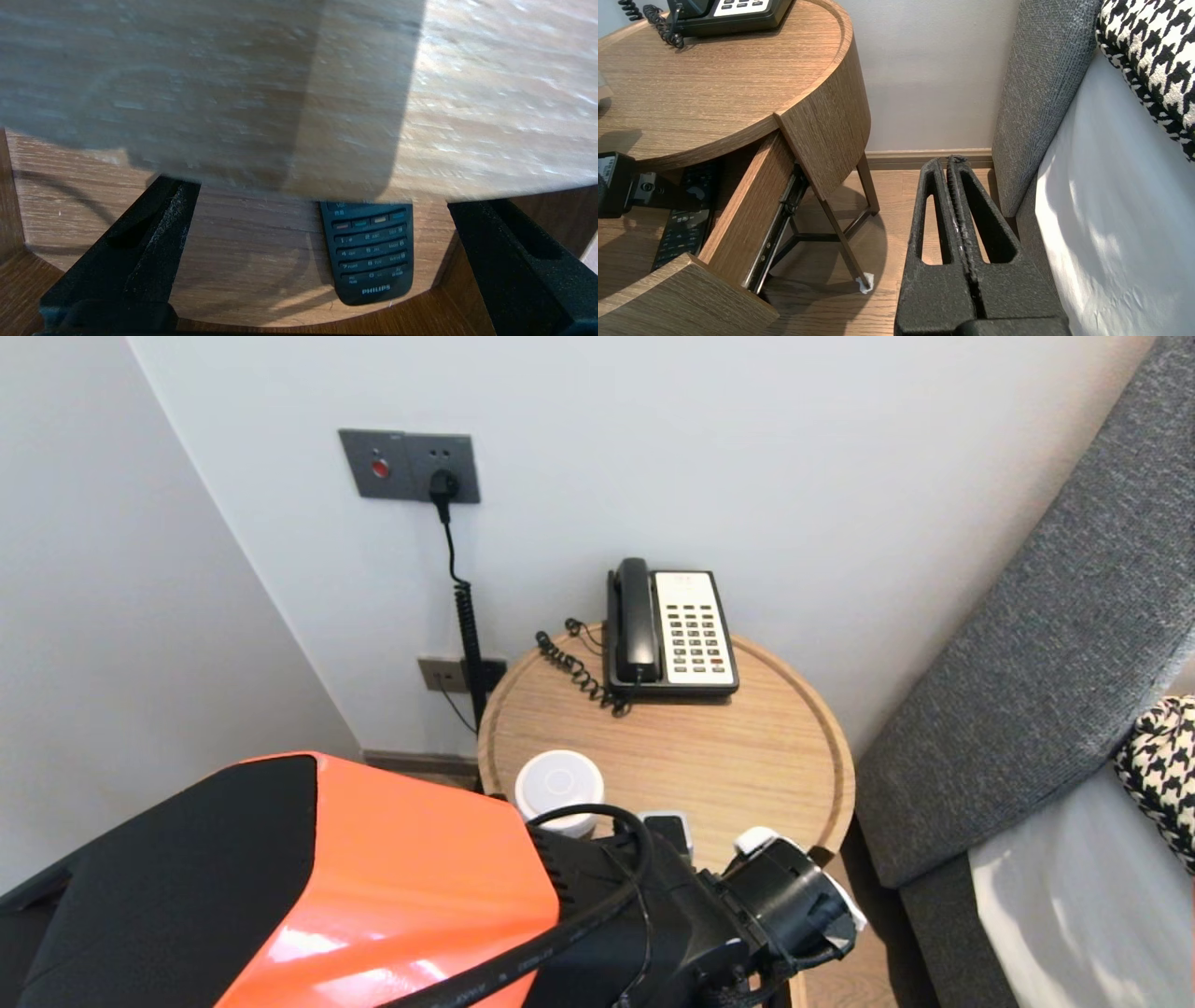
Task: Take the remote control out of the drawer one by one and place them on the table
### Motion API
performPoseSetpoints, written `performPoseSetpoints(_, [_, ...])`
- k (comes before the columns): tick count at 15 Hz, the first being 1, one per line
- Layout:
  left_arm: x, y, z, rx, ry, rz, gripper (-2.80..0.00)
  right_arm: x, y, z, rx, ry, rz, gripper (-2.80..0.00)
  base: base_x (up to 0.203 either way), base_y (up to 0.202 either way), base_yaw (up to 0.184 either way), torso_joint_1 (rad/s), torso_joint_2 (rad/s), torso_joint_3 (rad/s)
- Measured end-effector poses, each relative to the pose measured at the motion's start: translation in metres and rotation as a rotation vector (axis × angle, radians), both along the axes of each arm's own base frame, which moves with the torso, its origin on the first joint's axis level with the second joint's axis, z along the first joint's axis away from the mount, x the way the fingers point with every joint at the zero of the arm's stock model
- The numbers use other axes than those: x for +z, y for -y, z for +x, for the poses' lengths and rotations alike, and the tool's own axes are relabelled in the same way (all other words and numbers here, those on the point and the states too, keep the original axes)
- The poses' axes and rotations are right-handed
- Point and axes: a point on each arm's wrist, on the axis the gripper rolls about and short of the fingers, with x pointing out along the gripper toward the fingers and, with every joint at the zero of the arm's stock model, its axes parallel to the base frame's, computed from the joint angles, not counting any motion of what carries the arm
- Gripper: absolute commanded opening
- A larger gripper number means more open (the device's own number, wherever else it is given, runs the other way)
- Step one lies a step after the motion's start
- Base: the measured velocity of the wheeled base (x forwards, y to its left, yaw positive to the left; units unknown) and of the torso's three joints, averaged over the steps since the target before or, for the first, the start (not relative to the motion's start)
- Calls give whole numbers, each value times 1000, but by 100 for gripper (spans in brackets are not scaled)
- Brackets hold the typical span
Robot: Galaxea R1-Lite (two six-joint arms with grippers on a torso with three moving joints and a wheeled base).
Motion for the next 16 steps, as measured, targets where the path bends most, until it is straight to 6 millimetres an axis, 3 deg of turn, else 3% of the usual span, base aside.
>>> performPoseSetpoints(16, [-29,5,9,2,-48,47,0,0,0,0,0,0,0,-280,0,0,0,0,0,0])
